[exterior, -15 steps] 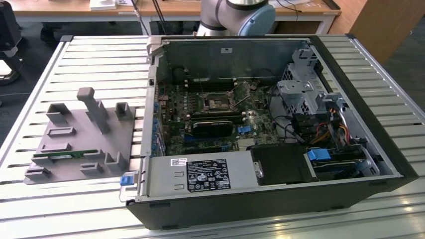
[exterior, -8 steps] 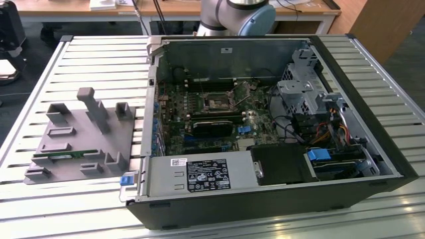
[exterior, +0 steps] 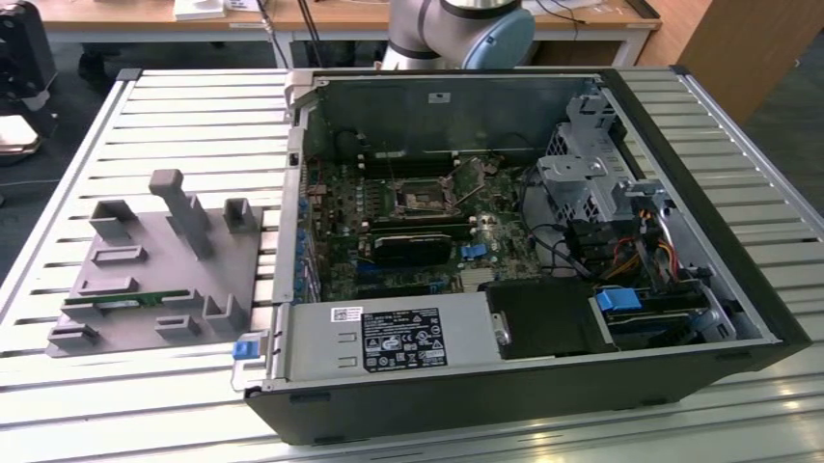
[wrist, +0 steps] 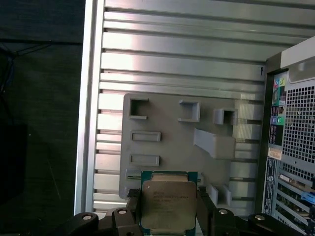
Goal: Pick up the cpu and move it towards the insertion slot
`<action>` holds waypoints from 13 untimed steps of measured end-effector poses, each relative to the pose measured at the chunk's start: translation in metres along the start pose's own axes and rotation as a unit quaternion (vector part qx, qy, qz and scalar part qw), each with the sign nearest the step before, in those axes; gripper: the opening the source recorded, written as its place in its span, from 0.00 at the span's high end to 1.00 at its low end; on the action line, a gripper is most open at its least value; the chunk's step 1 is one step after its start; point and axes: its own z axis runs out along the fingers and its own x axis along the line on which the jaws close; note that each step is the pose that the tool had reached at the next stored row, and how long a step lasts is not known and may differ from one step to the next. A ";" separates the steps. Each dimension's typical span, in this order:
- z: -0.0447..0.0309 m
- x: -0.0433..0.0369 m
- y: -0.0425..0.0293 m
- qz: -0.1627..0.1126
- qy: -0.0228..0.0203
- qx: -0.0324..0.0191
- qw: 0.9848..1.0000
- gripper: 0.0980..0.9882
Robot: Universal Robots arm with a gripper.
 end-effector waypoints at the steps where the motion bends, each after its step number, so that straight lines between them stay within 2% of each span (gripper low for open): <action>1: 0.0000 -0.0004 0.0000 0.000 0.000 0.000 1.000 0.50; 13: 0.0001 -0.0042 -0.0002 0.000 0.000 0.000 1.000 0.50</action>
